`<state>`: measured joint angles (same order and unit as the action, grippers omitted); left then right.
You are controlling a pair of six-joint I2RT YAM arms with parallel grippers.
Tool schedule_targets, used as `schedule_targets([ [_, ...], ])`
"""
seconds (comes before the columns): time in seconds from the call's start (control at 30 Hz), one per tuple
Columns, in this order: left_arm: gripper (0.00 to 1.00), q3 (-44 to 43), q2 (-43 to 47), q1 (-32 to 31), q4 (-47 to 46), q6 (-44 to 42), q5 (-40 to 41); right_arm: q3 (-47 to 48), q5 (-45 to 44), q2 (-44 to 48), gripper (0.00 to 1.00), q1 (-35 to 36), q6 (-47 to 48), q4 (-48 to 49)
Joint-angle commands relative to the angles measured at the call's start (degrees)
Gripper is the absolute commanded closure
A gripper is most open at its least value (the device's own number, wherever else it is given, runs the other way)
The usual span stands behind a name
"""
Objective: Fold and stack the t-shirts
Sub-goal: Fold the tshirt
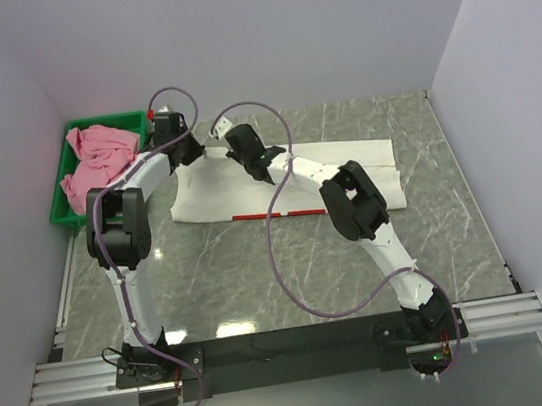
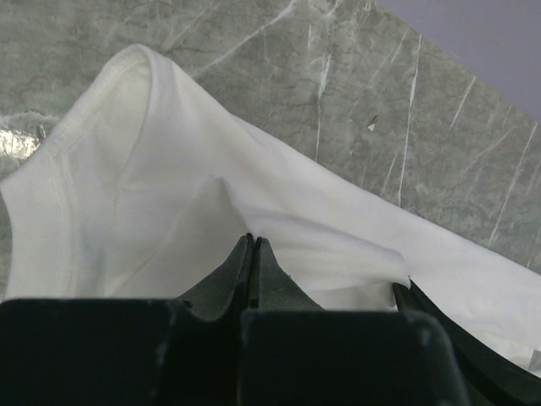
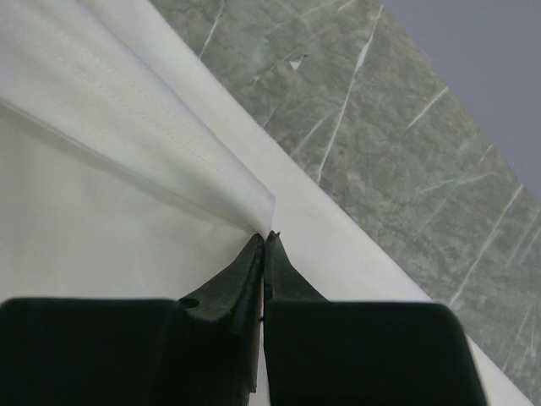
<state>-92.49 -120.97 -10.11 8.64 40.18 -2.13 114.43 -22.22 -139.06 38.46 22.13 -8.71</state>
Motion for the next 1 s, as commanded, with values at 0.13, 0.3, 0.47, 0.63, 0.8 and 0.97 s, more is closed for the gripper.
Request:
schedule_targets([
  [0.13,0.99,1.34,1.79,1.14,1.2,1.3,-1.39,-2.37,-0.72,5.03,0.94,-0.22,0.1,0.36],
  [0.3,0.99,0.82,1.7,1.49,1.11,1.3,-1.21,-0.79,-5.02,3.63,0.9,-0.22,3.17,4.05],
  [0.47,0.99,-1.19,0.65,2.2,1.02,1.04,-1.56,1.84,-8.97,1.34,0.89,-0.4,7.74,8.09],
  [0.63,0.99,-2.96,-0.85,2.55,2.08,0.69,-2.09,3.08,-8.37,0.2,0.88,-0.49,9.78,7.57],
  [0.8,0.99,-0.86,-0.32,2.81,1.2,1.21,-2.96,1.06,-5.74,1.25,0.82,-0.31,7.23,5.37],
  [0.97,0.99,-1.64,-1.81,2.81,1.81,1.04,-4.2,1.76,-4.42,1.16,0.67,-0.84,3.1,1.96],
])
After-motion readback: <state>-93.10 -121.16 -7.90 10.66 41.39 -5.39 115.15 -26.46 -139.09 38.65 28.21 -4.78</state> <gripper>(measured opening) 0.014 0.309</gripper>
